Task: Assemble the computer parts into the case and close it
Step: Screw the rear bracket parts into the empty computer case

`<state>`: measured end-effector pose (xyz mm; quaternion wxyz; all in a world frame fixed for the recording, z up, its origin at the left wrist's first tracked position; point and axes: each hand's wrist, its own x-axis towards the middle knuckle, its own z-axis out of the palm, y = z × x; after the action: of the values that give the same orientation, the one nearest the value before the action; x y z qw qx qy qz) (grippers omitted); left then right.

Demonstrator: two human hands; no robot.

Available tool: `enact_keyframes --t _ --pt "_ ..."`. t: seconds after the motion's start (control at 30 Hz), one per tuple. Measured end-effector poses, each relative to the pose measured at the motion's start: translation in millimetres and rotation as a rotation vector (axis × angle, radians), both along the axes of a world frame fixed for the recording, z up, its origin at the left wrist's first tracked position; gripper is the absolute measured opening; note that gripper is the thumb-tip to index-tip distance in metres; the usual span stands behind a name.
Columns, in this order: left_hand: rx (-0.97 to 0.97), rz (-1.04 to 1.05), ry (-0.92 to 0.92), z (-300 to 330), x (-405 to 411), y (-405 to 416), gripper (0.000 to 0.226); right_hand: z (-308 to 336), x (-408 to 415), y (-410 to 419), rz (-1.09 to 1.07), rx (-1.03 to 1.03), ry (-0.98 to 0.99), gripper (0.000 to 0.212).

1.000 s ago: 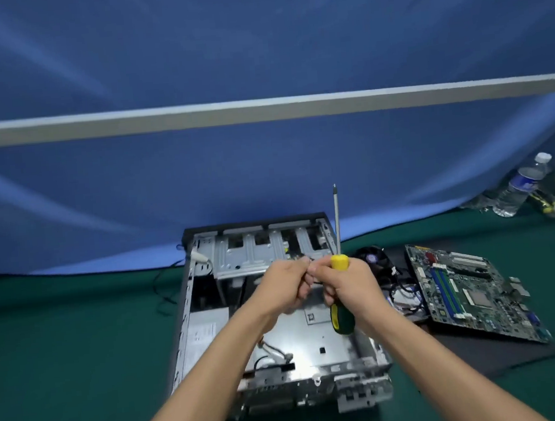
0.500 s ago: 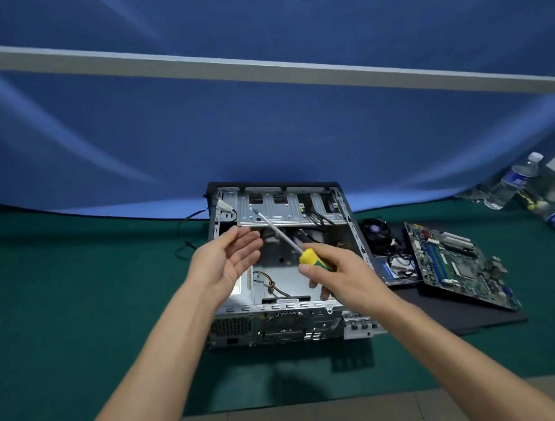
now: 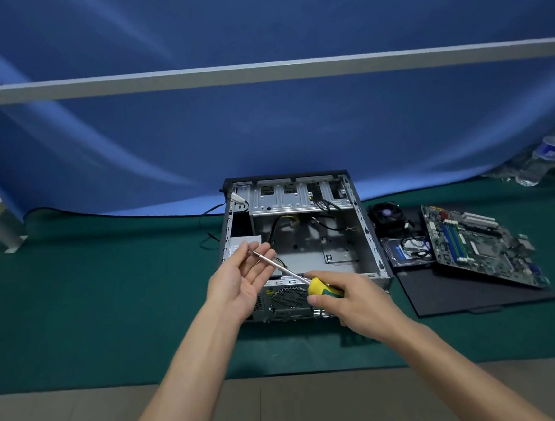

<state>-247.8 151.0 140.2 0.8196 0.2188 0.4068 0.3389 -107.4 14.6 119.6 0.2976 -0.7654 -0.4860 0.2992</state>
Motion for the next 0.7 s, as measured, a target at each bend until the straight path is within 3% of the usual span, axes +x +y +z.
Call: enact_keyframes --t 0.3,0.43,0.57,0.7 --pt "0.059 0.044 0.031 -2 5 -40 0.020 -1 -4 -33 -0.008 -0.028 -0.013 0.041" --pt "0.094 0.027 0.090 -11 6 -47 0.022 1 -5 -37 -0.005 -0.091 0.052 0.011" --pt "0.067 0.006 0.076 -20 1 -41 0.024 5 -16 -29 -0.007 -0.155 0.243 0.021" --pt "0.017 0.015 0.076 -36 -8 -27 0.026 -2 -38 -17 -0.125 -0.174 0.263 0.022"
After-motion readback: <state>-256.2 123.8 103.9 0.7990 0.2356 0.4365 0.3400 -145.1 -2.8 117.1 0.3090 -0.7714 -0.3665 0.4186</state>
